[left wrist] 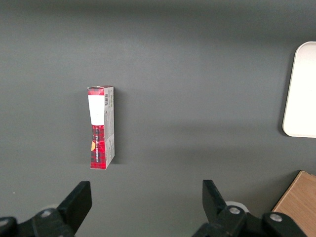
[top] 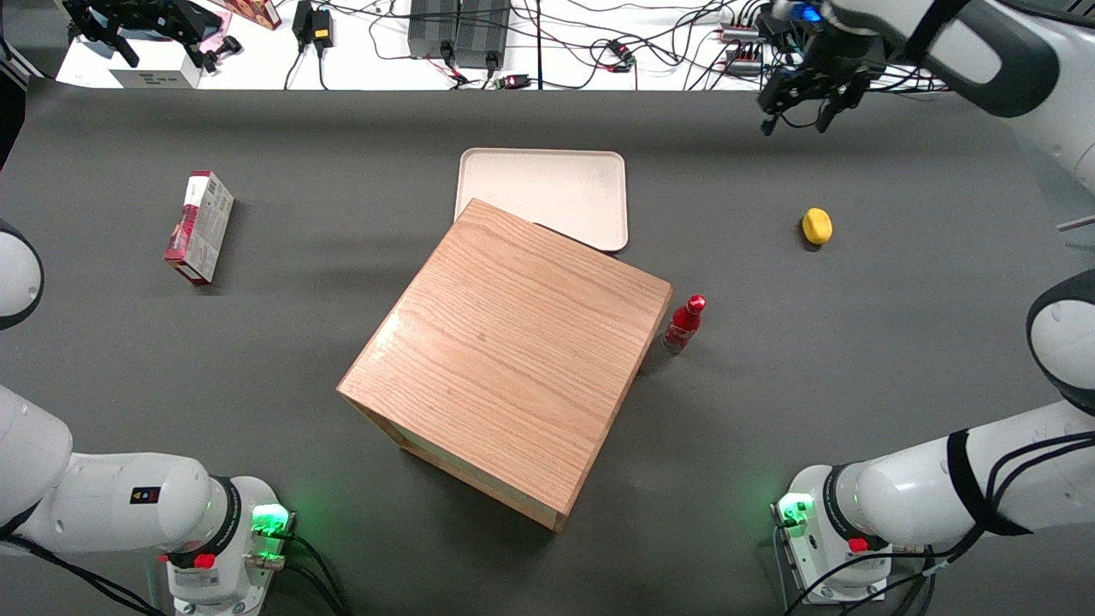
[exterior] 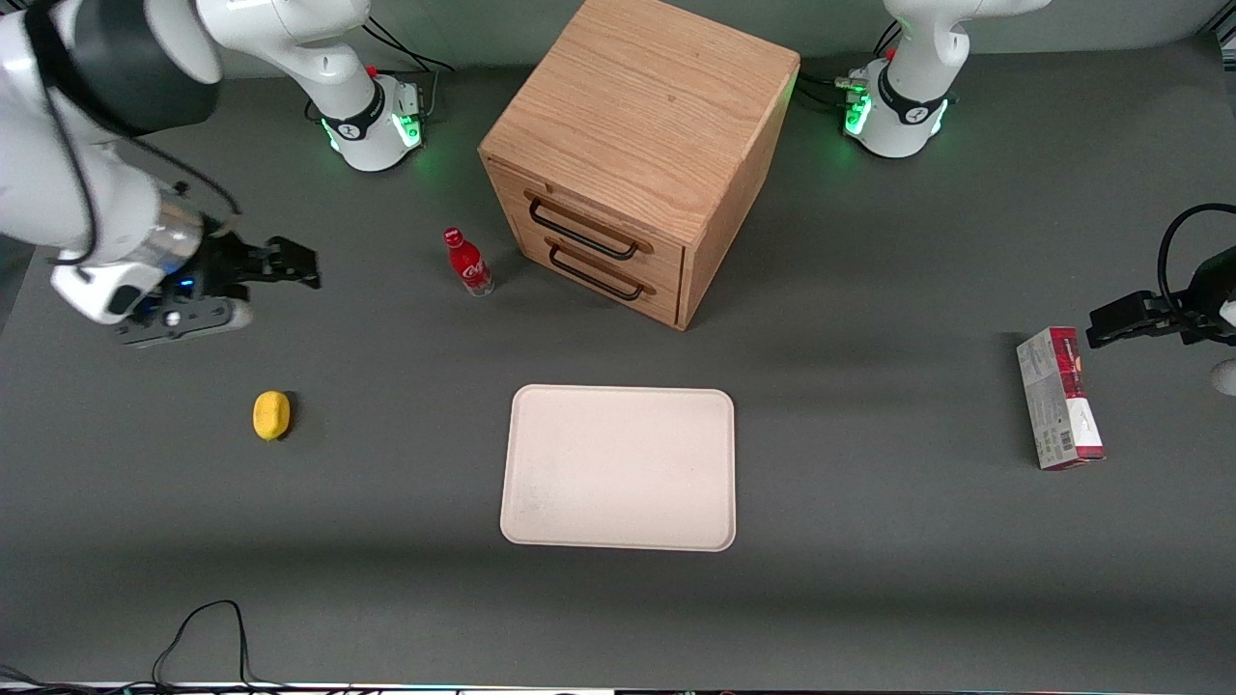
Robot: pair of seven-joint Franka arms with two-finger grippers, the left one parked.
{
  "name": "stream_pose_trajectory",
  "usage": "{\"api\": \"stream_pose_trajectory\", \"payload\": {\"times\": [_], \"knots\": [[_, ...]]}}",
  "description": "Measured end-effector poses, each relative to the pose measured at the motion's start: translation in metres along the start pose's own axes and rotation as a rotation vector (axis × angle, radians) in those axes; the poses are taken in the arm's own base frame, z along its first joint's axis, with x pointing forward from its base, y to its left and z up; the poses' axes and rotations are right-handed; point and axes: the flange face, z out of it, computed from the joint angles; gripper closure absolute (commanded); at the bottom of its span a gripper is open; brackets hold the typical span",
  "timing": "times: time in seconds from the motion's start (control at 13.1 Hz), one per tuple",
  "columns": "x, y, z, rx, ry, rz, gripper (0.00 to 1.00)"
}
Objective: Place coke bottle on tray
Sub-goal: 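Move the right gripper toward the red Coca-Cola bottle beside the cabinet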
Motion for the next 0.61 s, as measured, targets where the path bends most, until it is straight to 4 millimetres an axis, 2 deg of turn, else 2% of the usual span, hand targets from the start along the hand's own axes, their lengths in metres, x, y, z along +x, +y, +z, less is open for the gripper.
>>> {"api": "stream_pose_trajectory", "payload": {"times": [0.15,0.23,0.31,0.46,0.61], "knots": [[-0.007,-0.039,0.005,-0.012,-0.007,0.005,0.00],[-0.011,-0.053,0.009,-0.017,-0.013,-0.001,0.00],[-0.013,-0.060,0.013,-0.020,-0.018,-0.003,0.00],[-0.017,-0.061,0.017,-0.024,-0.027,0.024,0.00],[-0.028,-0.066,0.027,-0.029,-0.037,0.035,0.01]]}}
